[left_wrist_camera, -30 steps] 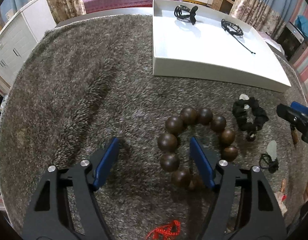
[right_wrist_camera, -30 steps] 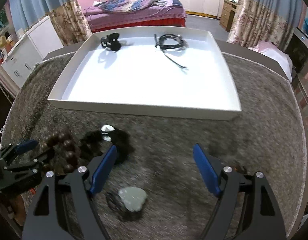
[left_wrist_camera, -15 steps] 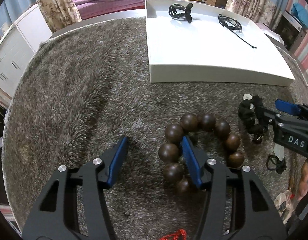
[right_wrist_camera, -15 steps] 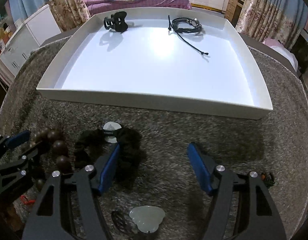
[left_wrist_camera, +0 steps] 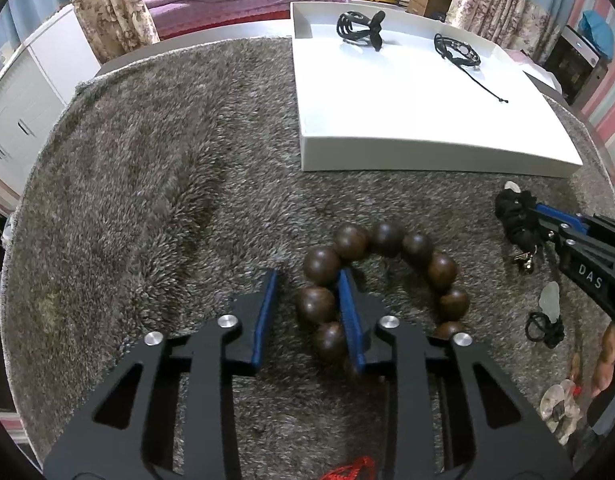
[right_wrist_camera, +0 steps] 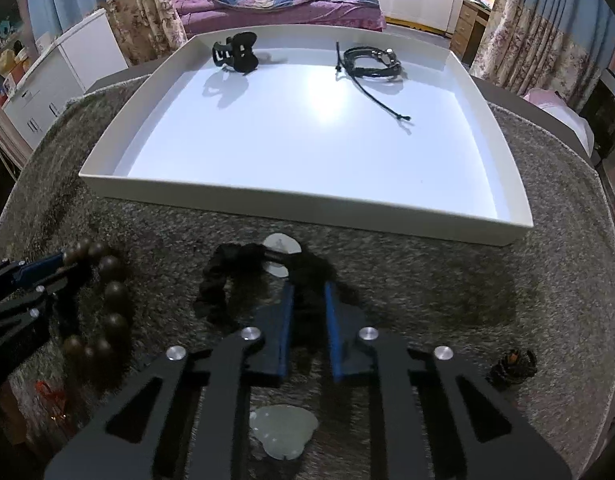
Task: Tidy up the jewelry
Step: 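Lift both bracelets and carry them toward the white tray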
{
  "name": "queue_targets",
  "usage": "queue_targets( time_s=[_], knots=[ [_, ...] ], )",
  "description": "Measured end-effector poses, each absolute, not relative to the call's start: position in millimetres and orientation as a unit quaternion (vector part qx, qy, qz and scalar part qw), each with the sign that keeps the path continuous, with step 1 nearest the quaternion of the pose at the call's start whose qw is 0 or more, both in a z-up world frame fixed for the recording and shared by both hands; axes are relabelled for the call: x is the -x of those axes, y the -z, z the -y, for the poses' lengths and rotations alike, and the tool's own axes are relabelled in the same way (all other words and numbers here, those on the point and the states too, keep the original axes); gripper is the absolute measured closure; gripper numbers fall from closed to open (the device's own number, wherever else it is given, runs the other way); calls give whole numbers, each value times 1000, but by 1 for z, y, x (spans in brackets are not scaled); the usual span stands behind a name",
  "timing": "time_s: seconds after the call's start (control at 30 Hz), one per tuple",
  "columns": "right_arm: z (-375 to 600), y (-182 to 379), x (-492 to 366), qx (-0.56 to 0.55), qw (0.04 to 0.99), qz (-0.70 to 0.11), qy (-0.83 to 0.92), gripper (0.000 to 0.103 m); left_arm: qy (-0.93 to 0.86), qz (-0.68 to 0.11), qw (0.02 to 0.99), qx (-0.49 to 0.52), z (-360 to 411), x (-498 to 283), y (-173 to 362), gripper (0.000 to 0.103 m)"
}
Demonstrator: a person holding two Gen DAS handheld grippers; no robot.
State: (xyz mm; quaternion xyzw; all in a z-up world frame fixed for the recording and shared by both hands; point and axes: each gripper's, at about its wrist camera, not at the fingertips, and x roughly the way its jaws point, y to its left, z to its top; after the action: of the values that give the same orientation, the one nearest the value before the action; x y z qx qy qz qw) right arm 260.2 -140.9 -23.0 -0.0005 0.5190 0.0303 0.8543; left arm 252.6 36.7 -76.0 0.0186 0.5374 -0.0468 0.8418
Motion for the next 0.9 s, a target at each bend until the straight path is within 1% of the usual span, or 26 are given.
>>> queue_targets(
  time_s=[0.03,0.13,0.23,0.4,0.63,0.9],
  knots=[
    [144,23,-259,-2,854,-519,-30,90,46,-538,842,-17,-38,-252,76,78],
    [152,24,-258,-9,856,-517,-29,91,49,-537,842,-12,-40,-251,76,80],
    [158,24,-255,-9,858,-513,-25,92,52,-535,843,-11,-39,-249,75,84],
    [168,22,-251,-15,861,-508,-21,92,54,-534,843,4,-42,-246,70,85],
    [179,21,-250,-29,861,-507,-23,92,72,-498,864,-2,-35,-232,47,86],
    [184,18,-249,-37,862,-504,-29,92,80,-487,870,5,-32,-226,32,86]
  ],
)
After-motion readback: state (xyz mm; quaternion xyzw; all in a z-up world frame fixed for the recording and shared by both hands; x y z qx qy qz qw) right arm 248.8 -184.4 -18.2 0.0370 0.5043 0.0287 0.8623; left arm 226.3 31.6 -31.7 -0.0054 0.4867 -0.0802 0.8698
